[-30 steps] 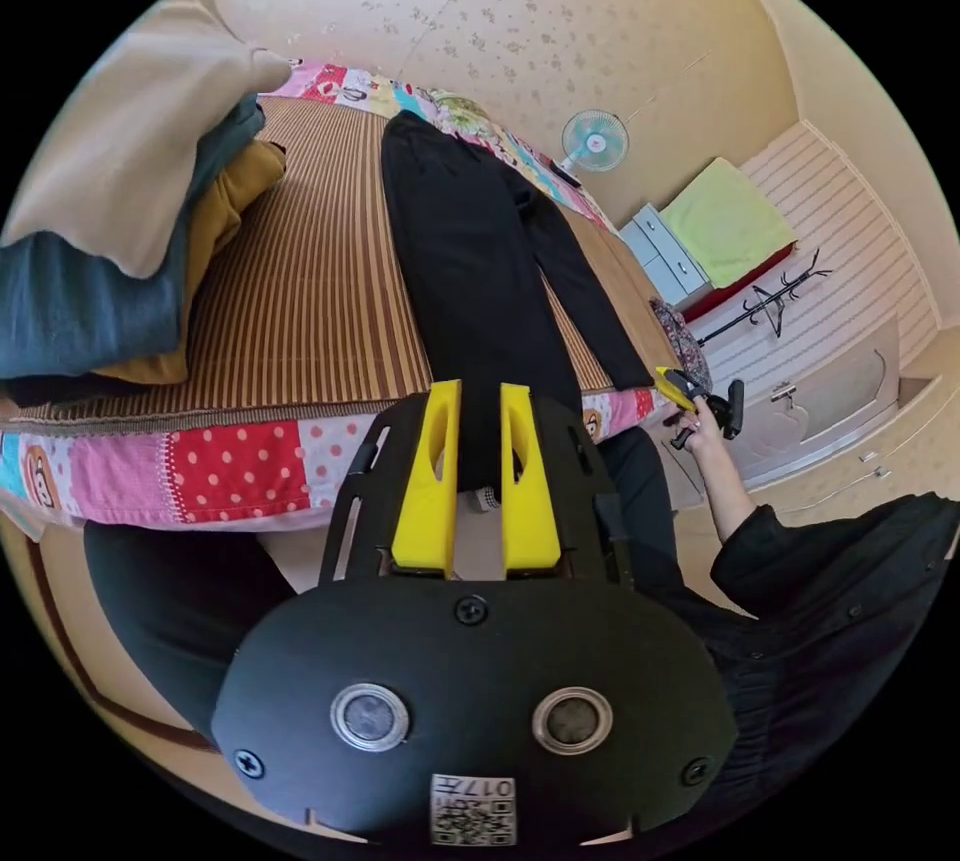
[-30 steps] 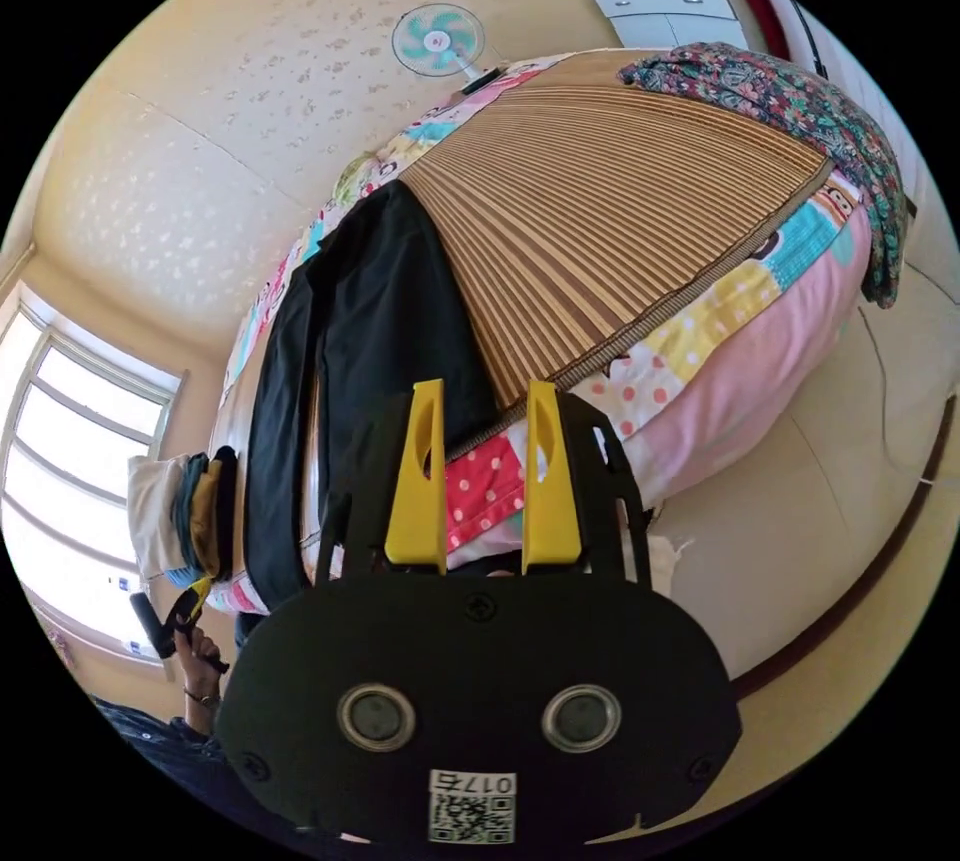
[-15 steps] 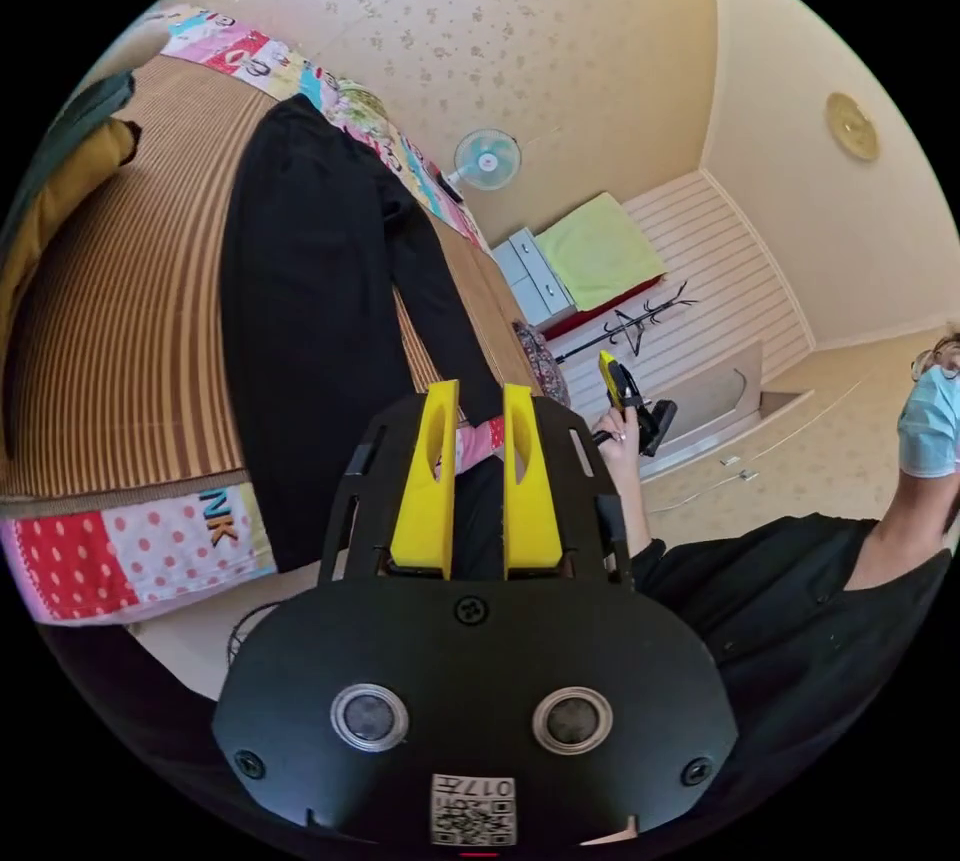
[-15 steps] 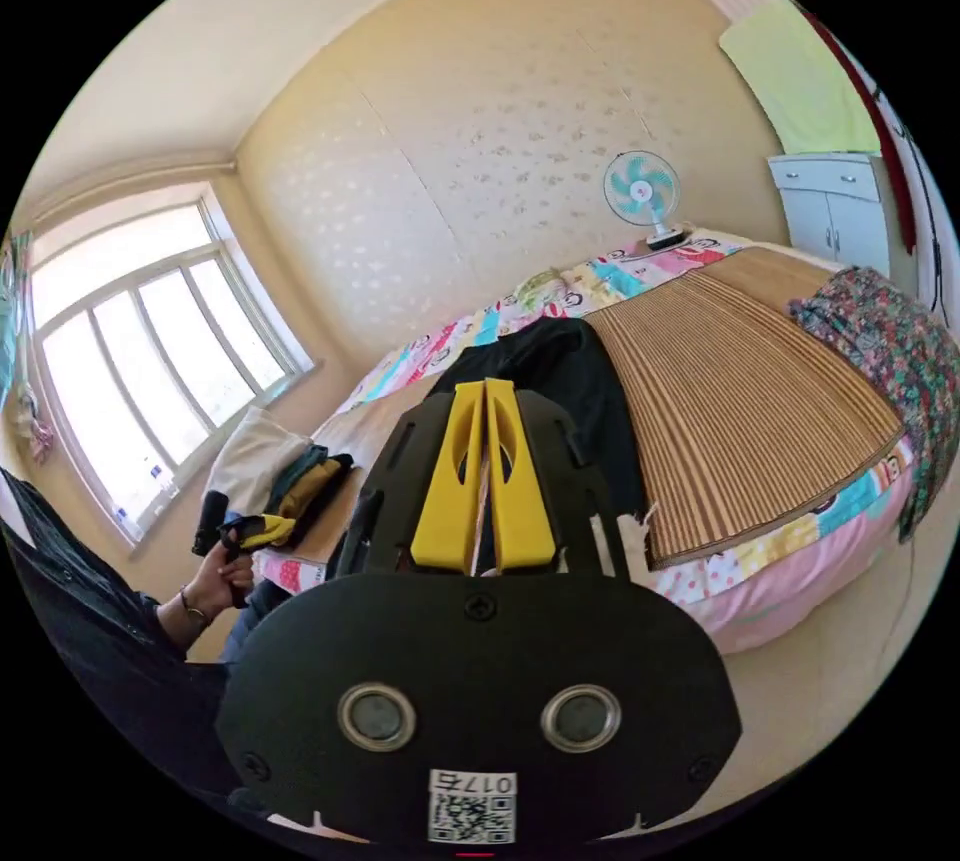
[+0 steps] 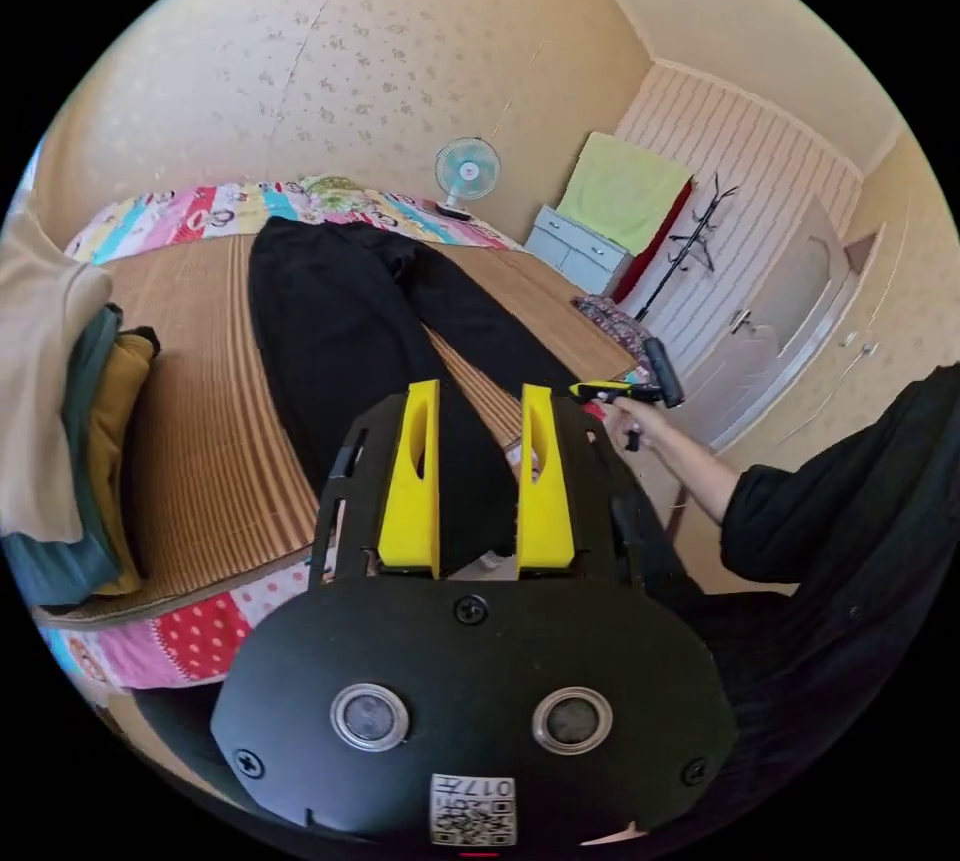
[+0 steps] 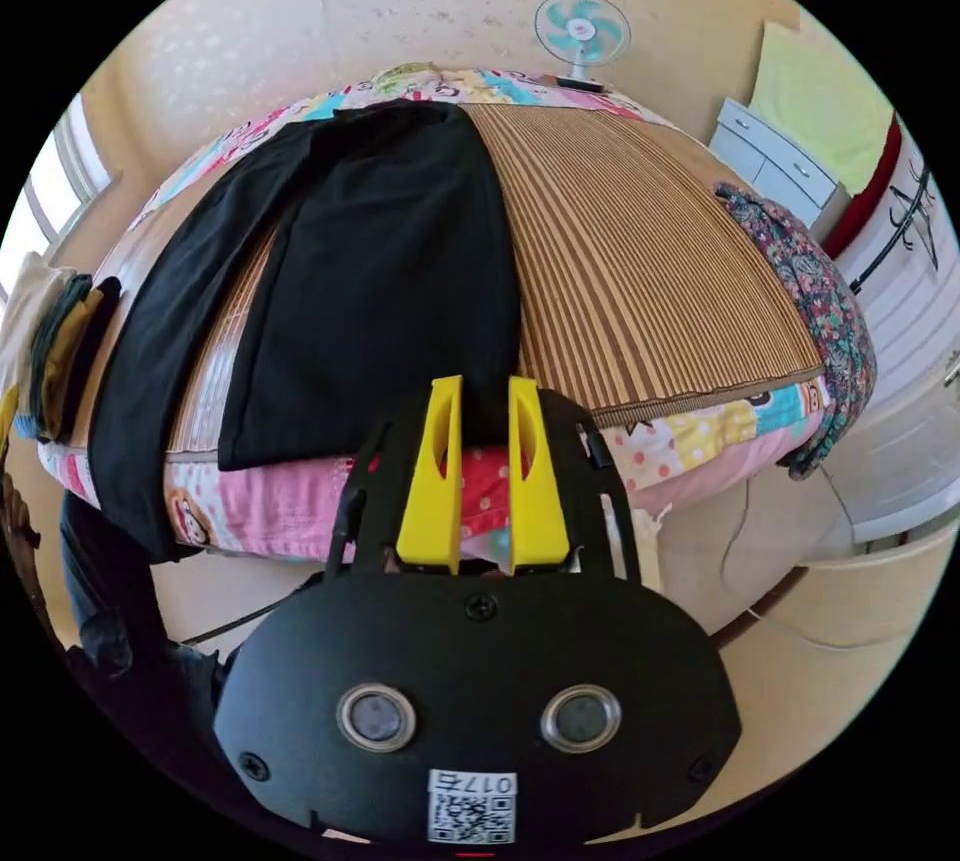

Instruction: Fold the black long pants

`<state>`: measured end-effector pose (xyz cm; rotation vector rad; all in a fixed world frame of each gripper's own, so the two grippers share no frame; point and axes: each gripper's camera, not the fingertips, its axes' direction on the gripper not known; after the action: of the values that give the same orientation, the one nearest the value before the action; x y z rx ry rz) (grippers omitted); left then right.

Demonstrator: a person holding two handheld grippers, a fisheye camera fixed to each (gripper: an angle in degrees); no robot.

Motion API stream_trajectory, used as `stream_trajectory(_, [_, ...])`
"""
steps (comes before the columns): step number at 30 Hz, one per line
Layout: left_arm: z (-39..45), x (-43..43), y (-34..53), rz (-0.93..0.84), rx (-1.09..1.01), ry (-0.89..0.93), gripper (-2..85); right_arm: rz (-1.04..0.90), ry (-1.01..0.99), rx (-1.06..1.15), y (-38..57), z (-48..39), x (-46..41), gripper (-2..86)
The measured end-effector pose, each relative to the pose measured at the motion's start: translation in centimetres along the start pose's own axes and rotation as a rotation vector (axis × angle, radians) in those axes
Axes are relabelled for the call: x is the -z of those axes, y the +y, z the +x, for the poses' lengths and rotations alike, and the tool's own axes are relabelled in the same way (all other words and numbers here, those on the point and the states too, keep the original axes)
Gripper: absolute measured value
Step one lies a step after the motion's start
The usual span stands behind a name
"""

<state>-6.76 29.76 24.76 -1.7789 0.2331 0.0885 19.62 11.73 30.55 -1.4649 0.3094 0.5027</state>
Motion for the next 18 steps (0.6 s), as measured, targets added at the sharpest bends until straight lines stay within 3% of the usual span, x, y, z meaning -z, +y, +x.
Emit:
stream_trajectory(3, [-0.5,1.4,1.7,0.075,0.003,0.010,11.5,-0.029,-0.154,-0.104,-0.6,1.8,1.3,4.5])
stream_trajectory(5, [-1.2,1.9,2.4,0.125,0.005,0.138,7.4,0.128,-0.371,-0.155,0.1,3.4,4.7,3.7])
stream_trajectory(7, [-1.5,2.1,3.0,0.196,-0.034,0.286,0.2,0.191,-0.453,-0.163,0.7,4.1,5.6,3.5])
stream_trajectory(13, [1.5,0.5,3.0,0.122,-0.127,0.104,-0.9,-0.077,-0.212,-0.137,2.0,3.8,1.0,5.2])
stream_trajectory(18, [-0.5,-1.2,4.2,0.139,0.008,0.306,-0.9,0.051,-0.185,-0.241,4.8,6.0,1.8,8.0])
